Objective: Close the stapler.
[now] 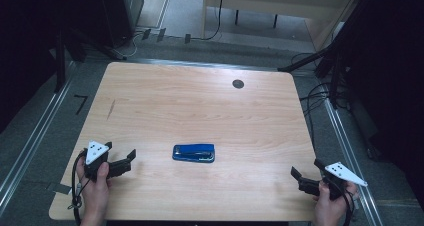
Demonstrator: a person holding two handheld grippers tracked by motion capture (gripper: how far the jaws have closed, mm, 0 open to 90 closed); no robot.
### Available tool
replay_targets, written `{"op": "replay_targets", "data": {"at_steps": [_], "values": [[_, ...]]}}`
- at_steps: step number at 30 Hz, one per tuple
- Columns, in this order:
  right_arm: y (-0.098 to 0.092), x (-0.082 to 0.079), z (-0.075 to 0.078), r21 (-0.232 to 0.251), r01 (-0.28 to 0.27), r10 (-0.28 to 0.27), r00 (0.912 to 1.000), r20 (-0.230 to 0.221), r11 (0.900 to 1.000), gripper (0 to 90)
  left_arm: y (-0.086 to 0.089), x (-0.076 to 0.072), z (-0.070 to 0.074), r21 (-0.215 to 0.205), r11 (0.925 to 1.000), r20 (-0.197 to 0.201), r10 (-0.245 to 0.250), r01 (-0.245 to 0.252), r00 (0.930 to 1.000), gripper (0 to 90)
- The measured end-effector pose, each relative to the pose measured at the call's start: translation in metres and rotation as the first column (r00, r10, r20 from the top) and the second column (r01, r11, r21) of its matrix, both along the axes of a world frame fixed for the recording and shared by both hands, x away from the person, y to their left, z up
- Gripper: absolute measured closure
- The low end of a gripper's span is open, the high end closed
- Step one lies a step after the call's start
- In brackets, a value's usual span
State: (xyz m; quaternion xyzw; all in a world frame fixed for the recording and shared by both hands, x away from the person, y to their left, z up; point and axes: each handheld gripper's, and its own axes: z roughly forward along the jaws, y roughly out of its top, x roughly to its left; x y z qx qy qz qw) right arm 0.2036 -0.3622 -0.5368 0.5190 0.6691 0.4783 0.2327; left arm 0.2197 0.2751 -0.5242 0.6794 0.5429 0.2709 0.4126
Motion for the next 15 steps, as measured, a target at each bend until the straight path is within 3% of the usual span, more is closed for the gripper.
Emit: {"op": "replay_targets", "data": {"at_steps": [15], "values": [[-0.018, -0.004, -0.014, 0.017, 0.014, -0.013, 0.9993, -0.034, 1.000, 0.0, 0.000, 0.000, 0.000, 0.000, 1.0000, -0.003, 0.001, -0.001, 1.0000, 9.8]]}}
